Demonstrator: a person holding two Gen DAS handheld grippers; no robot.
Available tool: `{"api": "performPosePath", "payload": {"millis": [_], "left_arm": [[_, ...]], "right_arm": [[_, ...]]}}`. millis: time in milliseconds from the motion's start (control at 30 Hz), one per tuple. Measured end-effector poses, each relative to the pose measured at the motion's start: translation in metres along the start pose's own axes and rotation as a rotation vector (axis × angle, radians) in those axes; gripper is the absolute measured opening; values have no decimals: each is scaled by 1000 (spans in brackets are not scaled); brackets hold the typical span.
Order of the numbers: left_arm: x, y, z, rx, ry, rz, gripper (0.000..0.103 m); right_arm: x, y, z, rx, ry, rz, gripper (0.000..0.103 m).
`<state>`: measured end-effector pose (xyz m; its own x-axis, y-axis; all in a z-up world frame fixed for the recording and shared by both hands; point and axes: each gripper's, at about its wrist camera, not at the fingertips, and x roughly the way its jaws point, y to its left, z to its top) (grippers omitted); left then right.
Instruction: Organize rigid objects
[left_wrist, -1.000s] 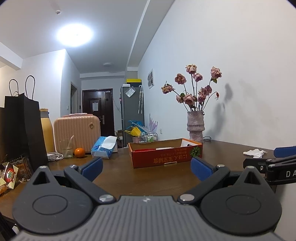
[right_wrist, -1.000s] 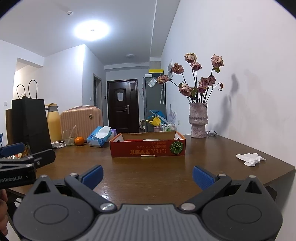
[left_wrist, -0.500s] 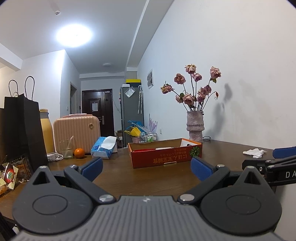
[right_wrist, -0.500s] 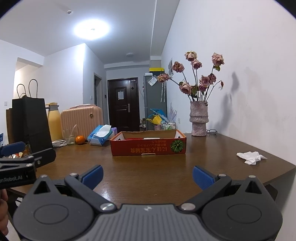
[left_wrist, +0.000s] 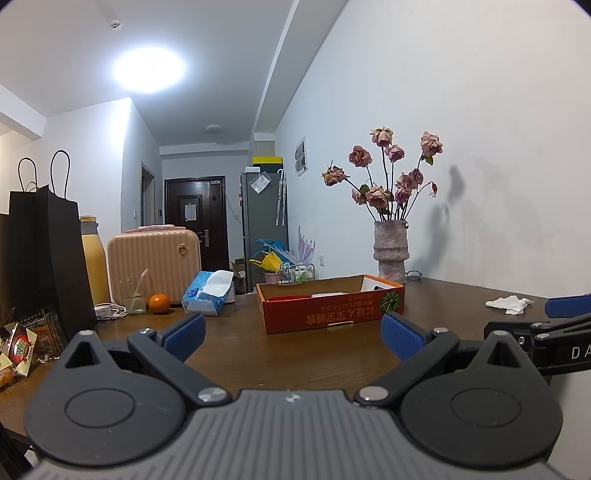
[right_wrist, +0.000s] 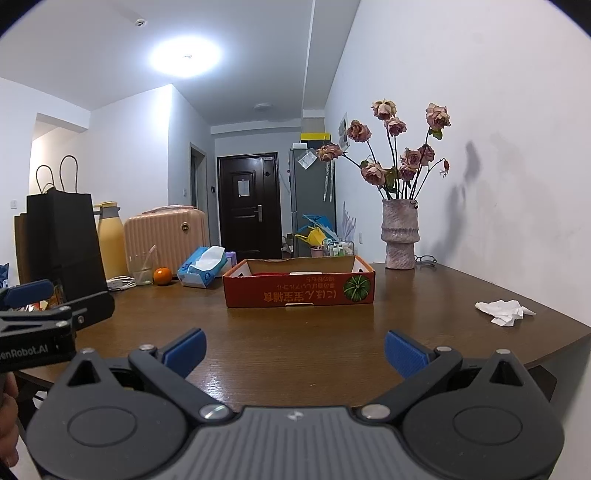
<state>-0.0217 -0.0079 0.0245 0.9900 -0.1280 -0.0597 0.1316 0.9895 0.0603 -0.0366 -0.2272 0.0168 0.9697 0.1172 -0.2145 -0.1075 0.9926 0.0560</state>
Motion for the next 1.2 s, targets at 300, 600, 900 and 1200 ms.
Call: {"api": "performPosePath", "payload": {"millis": [300, 600, 900, 1200], "left_arm": [[0, 0, 0, -1, 0, 0, 103], [0, 0, -1, -3, 4, 1, 103], [0, 0, -2, -2, 4, 0, 103], [1, 0, -3, -6, 21, -16, 103]], "right_arm": [[0, -1, 0, 5, -1, -1, 103], [0, -2, 1, 3, 0, 1, 103], [2, -2, 1, 2, 2, 0, 103], [1, -1, 0, 3, 2, -2, 103]]}}
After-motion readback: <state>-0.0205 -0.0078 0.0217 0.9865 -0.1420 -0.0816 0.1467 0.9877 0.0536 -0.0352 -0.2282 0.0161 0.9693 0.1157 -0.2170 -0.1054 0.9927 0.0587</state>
